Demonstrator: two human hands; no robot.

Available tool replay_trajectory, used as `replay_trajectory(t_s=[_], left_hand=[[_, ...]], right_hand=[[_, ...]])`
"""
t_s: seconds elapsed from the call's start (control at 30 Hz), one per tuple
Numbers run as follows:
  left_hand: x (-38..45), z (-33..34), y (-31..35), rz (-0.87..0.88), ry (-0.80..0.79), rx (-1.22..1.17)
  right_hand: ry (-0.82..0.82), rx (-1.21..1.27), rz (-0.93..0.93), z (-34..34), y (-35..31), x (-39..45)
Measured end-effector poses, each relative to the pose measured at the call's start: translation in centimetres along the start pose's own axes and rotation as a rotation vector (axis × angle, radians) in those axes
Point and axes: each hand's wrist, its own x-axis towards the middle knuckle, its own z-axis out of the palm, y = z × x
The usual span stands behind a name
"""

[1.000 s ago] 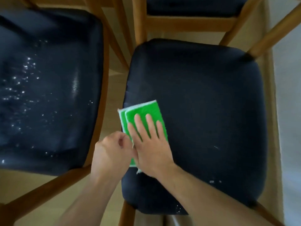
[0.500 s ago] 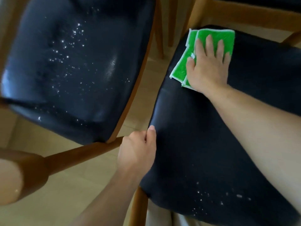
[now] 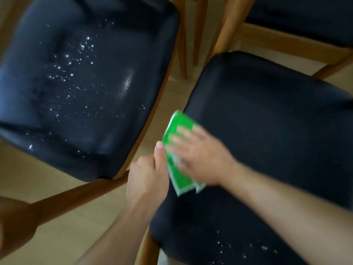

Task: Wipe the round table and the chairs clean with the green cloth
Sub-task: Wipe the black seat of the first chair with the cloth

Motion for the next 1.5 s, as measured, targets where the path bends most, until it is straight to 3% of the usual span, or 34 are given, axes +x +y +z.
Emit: replay_trajectory(t_s=[0.13, 0.2, 0.27, 0.33, 0.47, 0.6, 0.67, 0.73, 0.83, 0.9, 0.97, 1.03, 1.1, 1.17, 1.23, 1.37, 1.43, 1.5], left_hand=[[0.1, -0.1, -1.3, -0.055, -0.026, -0.031], [-0.3, -0.4, -2.0, -0.068, -0.035, -0.047], [-0.6, -0.8, -2.2, -0.093, -0.021, -0.077], [-0.8, -1.1, -2.4, -0.112, 0.007, -0.110], [-0.6, -1.4, -2.7, -0.085, 0.017, -0.107], [-0.4, -1.2, -2.4, -0.054, 0.002, -0.095], [-0.5, -0.8, -2.2, -0.060, -0.003, -0.092], [-0.8, -0.3, -2.0, -0.062, -0.028, -0.096], [-1.6, 0.6, -1.7, -0.059, -0.107, -0.108], [-1.7, 1.0, -1.4, -0.055, -0.136, -0.134], [-1.5, 1.0, -1.2, -0.039, -0.131, -0.130], [-1.3, 0.9, -1.1, -0.009, -0.123, -0.113], [-1.4, 0.8, -1.3, 0.005, -0.144, -0.078], [-1.9, 0.8, -1.6, 0.008, -0.231, -0.038], [-2.8, 1.1, -1.8, 0.013, -0.321, -0.013], [-4.7, 2.3, -2.0, 0.077, -0.378, 0.075], [-4.9, 2.8, -1.8, 0.081, -0.441, 0.099], [-4.8, 2.8, -1.6, 0.088, -0.498, 0.128]], right_hand=[[0.178, 0.075, 0.482, -3.1, 9.9, 5.3], [0.215, 0.095, 0.626, -3.3, 10.4, 6.4], [0.254, 0.089, 0.716, -2.2, 6.7, 6.4], [0.259, 0.054, 0.646, -0.2, 0.3, 4.3], [0.061, 0.020, 0.213, 4.0, -10.9, -3.2], [-0.026, 0.035, -0.099, 5.9, -11.4, -9.0], [0.005, 0.011, -0.132, 5.8, -8.7, -9.7], [0.106, 0.013, 0.073, 5.1, -5.0, -9.2], [0.221, 0.192, 0.638, 3.6, 0.0, -8.0], [0.312, 0.296, 0.934, 3.2, -0.1, -6.8], [0.293, 0.296, 1.041, 3.5, -3.7, -5.5], [0.180, 0.279, 0.872, 4.2, -9.0, -5.9], [0.057, 0.244, 0.480, 5.2, -13.3, -7.9], [-0.098, 0.190, 0.122, 6.1, -14.5, -10.4], [-0.223, 0.159, -0.015, 6.5, -13.4, -12.6], [-0.242, 0.120, 0.084, 7.0, -7.6, -17.5], [-0.226, 0.092, 0.300, 6.3, -3.5, -20.7], [-0.261, 0.207, 0.637, 5.0, 0.1, -23.3]])
